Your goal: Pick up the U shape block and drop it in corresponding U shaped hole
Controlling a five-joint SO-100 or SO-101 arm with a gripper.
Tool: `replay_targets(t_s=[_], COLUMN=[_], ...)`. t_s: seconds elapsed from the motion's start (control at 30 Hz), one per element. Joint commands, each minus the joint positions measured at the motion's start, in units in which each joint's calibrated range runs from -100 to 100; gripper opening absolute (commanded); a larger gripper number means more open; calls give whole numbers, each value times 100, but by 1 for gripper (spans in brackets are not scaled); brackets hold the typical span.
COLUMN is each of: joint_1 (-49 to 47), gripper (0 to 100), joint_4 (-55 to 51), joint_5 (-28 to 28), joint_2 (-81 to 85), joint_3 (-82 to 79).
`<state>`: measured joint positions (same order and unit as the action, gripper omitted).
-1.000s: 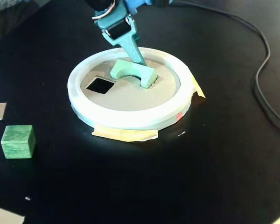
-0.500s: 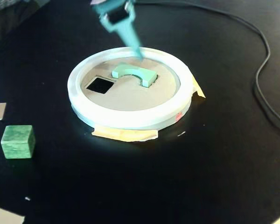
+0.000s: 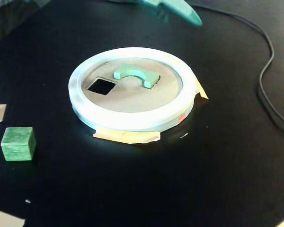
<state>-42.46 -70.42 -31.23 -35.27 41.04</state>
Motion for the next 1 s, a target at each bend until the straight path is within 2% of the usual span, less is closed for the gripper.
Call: replay_targets(t_s=[0.0,0.1,0.13,0.27,0.43,0.7,0.9,0.97], joint_1=[1175,1774,2261,2773,3197,5132,5245,5245], gripper=[100,100,100,100,100,100,100,100], joint_4=[-2707,-2958,-2958,-2958,-2958,-2958,-2938,-2286], joint_5=[1612,2081,2266,2481,2672,3038,3043,3013], joint_2=[1041,1444,1758,2232,3567,6908,9102,9863], joint_3=[540,577,522,477,-379,-3485,-5780,-6864])
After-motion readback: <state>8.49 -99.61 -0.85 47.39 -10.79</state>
